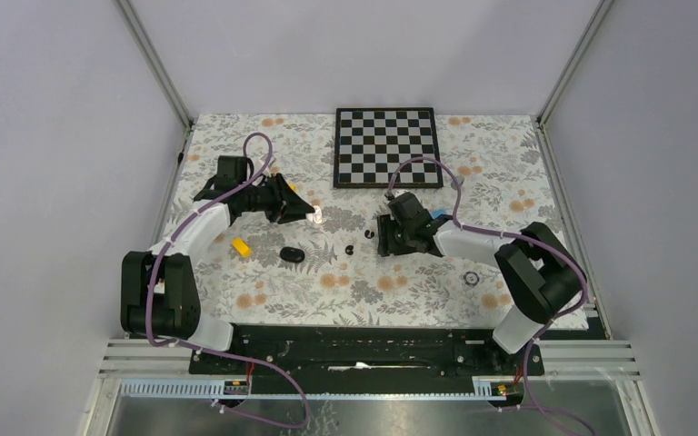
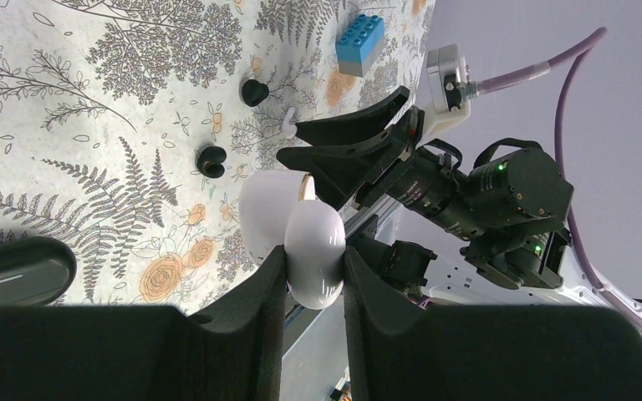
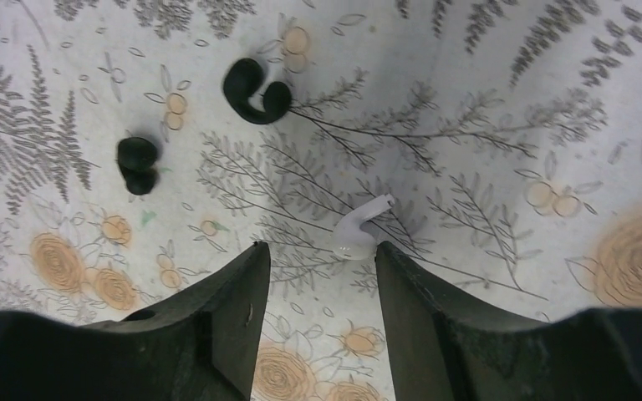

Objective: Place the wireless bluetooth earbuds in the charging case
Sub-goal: Pick up the earbud from the center of the board.

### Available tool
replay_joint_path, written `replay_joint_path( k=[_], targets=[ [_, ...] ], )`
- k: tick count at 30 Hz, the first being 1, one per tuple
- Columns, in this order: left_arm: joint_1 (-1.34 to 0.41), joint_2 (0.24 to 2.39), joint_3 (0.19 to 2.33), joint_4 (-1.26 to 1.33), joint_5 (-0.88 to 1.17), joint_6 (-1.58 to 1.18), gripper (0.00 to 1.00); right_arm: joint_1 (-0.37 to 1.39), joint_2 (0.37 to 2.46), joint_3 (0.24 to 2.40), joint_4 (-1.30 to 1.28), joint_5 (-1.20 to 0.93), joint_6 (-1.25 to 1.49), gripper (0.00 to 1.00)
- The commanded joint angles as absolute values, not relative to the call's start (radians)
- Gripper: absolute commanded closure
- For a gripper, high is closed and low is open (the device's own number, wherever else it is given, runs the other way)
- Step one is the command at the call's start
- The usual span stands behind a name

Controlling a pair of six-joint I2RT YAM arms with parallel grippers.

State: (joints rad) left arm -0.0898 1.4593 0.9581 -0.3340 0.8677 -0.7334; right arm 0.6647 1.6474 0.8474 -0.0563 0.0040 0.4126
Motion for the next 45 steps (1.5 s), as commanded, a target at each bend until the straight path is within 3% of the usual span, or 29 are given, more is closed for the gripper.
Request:
replay_joint_path(
  k=[1, 9, 19, 27, 45],
  targets=[
    [-0.092, 1.420, 0.962, -0.290, 0.882, -0.730, 1.00, 0.670, 1.685, 0.916, -0.015, -0.102, 0.428, 0.44],
    [-0.092, 1.420, 0.963, -0.290, 0.881, -0.730, 1.00, 0.675, 1.660, 0.934, 0.031, -0.174, 0.427, 0.45],
    [-0.093, 1.423, 0.966, -0.290, 0.883, -0.732, 1.00, 0.675, 1.715, 1.022, -0.050, -0.055, 0.340, 0.44],
    [-0.093, 1.413, 0.958, -0.291, 0.881, -0.733, 1.00, 0.667, 1.818, 1.113, -0.097, -0.020, 0.340, 0.36],
    [-0.092, 1.424, 0.953, -0.287, 0.880, -0.727, 1.00, 0.687, 1.713, 0.952, -0.099, -0.130, 0.404, 0.34]
  ],
)
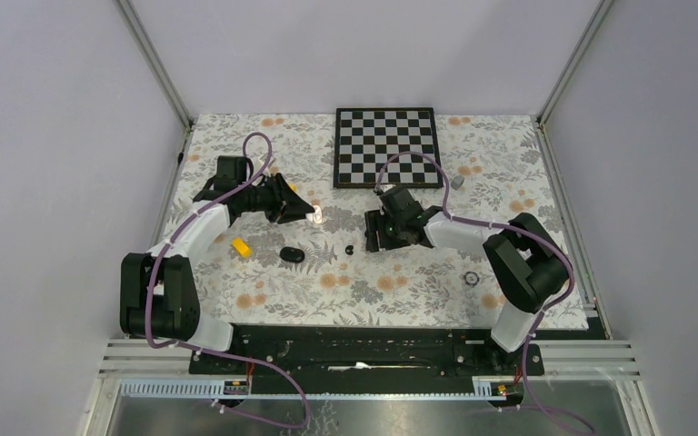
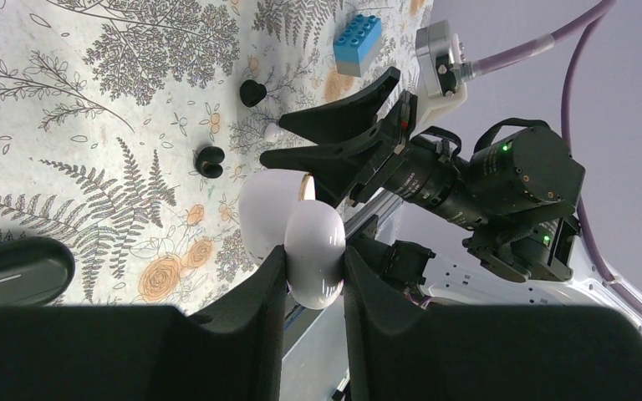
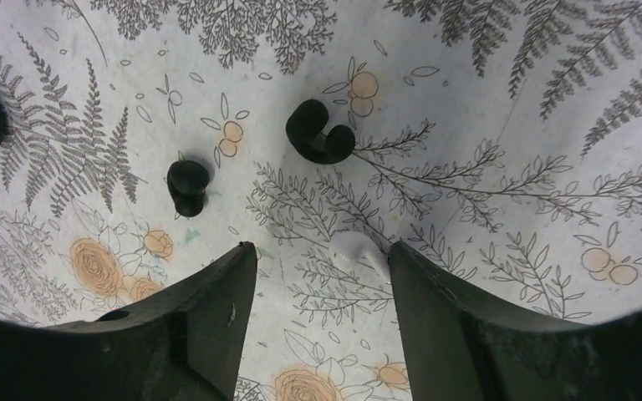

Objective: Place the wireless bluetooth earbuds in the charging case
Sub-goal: Pick up the earbud from the center of the board.

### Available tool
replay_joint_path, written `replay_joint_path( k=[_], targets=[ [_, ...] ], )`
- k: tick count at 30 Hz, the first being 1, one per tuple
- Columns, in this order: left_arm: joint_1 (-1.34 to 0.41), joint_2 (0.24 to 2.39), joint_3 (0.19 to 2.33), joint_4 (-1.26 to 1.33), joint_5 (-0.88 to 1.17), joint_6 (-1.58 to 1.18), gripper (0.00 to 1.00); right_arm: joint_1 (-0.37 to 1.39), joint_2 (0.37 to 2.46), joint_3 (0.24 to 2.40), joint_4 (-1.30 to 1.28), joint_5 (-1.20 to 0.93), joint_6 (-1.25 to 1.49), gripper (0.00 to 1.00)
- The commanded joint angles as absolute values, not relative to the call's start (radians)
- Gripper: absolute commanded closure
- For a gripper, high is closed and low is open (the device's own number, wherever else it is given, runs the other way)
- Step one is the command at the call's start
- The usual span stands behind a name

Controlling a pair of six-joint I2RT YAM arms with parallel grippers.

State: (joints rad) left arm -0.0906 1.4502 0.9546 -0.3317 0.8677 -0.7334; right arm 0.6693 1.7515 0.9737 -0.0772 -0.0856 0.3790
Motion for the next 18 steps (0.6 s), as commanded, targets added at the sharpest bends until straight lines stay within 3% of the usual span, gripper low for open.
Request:
replay_joint_path(
  k=[1, 9, 18],
  targets=[
    [-0.092, 1.423, 0.951, -0.286, 0.878, -0.727, 1.00, 0.690, 1.708, 0.949, -0.099, -0.138, 0.407, 0.35],
    [-0.091, 1.424, 0.947, -0.283, 0.881, -0.728, 1.00, 0.708, 1.717, 0.973, -0.111, -0.100, 0.386, 0.42],
    [-0.092, 1.426, 0.946, -0.284, 0.878, -0.727, 1.00, 0.750, 1.786, 1.088, -0.261, 0.139, 0.278, 0.44]
  ],
)
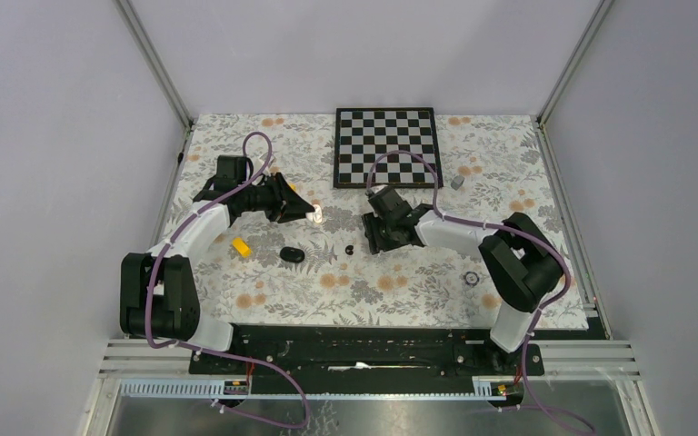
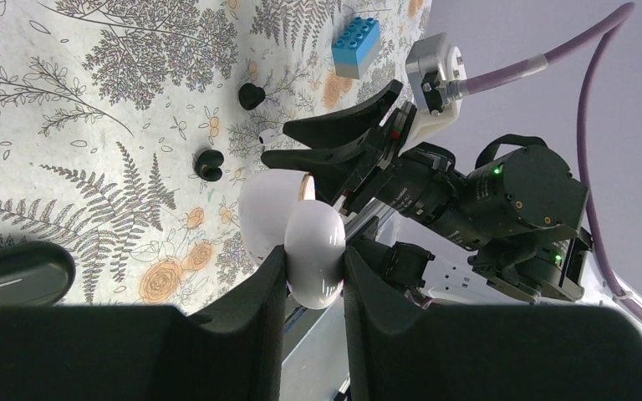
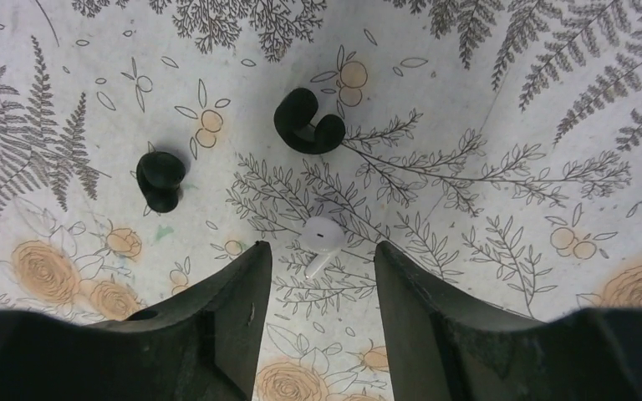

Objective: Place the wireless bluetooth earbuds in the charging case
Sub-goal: Pick up the earbud from the center of the board.

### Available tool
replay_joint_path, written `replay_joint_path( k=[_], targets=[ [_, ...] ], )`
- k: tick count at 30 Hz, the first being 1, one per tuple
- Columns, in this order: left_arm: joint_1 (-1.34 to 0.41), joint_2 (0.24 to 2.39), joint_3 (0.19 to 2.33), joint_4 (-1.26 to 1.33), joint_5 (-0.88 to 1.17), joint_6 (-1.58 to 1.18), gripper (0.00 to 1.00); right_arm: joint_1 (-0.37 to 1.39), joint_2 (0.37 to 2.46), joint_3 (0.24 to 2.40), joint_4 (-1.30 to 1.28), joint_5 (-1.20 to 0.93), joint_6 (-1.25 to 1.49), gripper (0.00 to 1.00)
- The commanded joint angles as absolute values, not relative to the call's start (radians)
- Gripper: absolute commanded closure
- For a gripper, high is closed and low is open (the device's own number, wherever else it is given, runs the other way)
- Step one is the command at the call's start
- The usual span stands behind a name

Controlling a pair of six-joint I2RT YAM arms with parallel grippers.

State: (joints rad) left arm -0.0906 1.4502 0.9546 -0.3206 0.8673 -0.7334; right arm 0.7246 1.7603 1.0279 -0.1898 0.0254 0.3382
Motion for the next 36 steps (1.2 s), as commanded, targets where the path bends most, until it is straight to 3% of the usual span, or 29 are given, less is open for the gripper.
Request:
replay_joint_path(
  k=[1, 4, 8, 23, 27, 31, 36],
  targets=[
    [-0.092, 1.426, 0.946, -0.283, 0.878, -0.727, 1.00, 0.752, 1.792, 1.090, -0.261, 0.140, 0.276, 0.44],
    [-0.092, 1.425, 0.946, -0.283, 0.877, -0.727, 1.00, 0.758, 1.810, 1.101, -0.261, 0.143, 0.274, 0.45],
    [-0.092, 1.423, 0.946, -0.283, 0.877, -0.727, 1.00, 0.775, 1.829, 1.115, -0.263, 0.158, 0.278, 0.54],
    [-0.093, 1.419, 0.943, -0.283, 0.885, -0.727, 1.00, 0.817, 1.885, 1.187, -0.319, 0.228, 0.307, 0.62],
    [-0.093, 1.421, 0.943, -0.282, 0.885, -0.726, 1.00, 0.819, 1.887, 1.187, -0.329, 0.252, 0.331, 0.69],
    [-0.092, 1.424, 0.943, -0.282, 0.887, -0.726, 1.00, 0.823, 1.889, 1.198, -0.357, 0.283, 0.340, 0.67],
    [-0.092, 1.427, 0.946, -0.281, 0.888, -0.726, 1.00, 0.828, 1.879, 1.191, -0.360, 0.300, 0.346, 0.56]
  ],
)
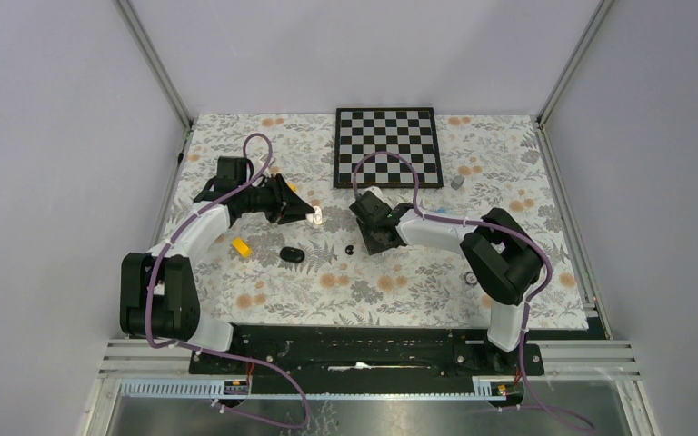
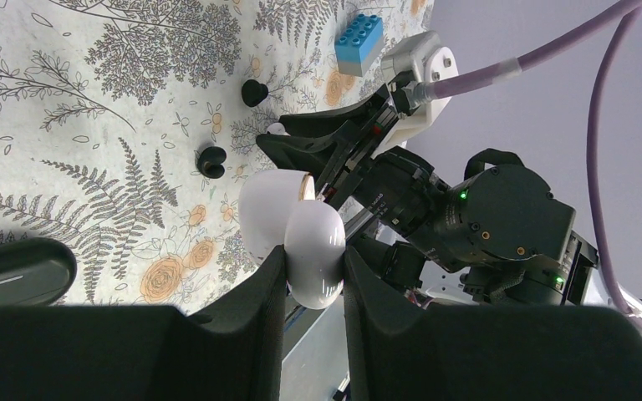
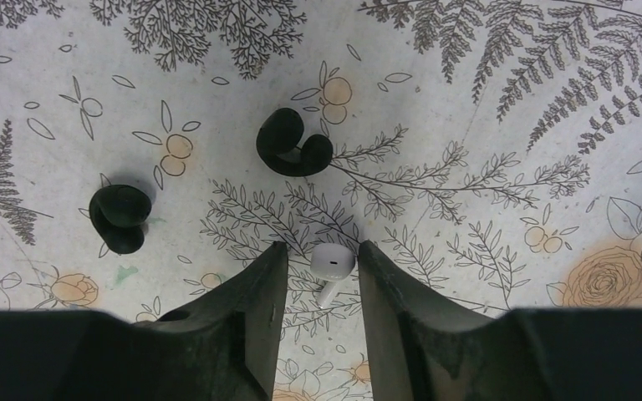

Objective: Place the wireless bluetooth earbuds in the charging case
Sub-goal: Pick up the earbud from the center of the board.

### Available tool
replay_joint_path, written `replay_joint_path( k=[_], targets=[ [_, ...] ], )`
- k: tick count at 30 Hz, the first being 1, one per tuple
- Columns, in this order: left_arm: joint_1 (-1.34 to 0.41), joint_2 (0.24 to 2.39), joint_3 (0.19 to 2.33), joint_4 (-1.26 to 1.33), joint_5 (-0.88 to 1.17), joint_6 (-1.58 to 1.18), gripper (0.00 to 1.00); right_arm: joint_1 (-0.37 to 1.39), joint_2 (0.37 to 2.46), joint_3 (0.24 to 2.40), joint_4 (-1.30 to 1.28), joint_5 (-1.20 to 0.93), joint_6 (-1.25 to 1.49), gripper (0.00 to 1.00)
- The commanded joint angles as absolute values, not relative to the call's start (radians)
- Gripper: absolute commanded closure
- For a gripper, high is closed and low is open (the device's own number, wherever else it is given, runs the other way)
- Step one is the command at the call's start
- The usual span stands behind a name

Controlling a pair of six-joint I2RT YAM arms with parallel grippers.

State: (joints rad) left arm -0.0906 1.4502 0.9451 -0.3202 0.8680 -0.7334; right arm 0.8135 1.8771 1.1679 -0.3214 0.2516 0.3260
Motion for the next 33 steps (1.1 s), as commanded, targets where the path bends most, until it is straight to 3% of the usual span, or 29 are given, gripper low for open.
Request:
replay_joint_path(
  k=[1, 18, 33],
  targets=[
    [-0.093, 1.428, 0.946, -0.282, 0.889, -0.726, 1.00, 0.830, 1.878, 1.190, -0.362, 0.300, 0.348, 0.55],
    [-0.092, 1.435, 0.946, -0.281, 0.885, -0.723, 1.00, 0.836, 1.862, 1.173, -0.373, 0.376, 0.442, 0.55],
    [-0.092, 1.430, 0.942, -0.282, 0.888, -0.721, 1.00, 0.836, 1.860, 1.161, -0.337, 0.331, 0.496, 0.72]
  ],
)
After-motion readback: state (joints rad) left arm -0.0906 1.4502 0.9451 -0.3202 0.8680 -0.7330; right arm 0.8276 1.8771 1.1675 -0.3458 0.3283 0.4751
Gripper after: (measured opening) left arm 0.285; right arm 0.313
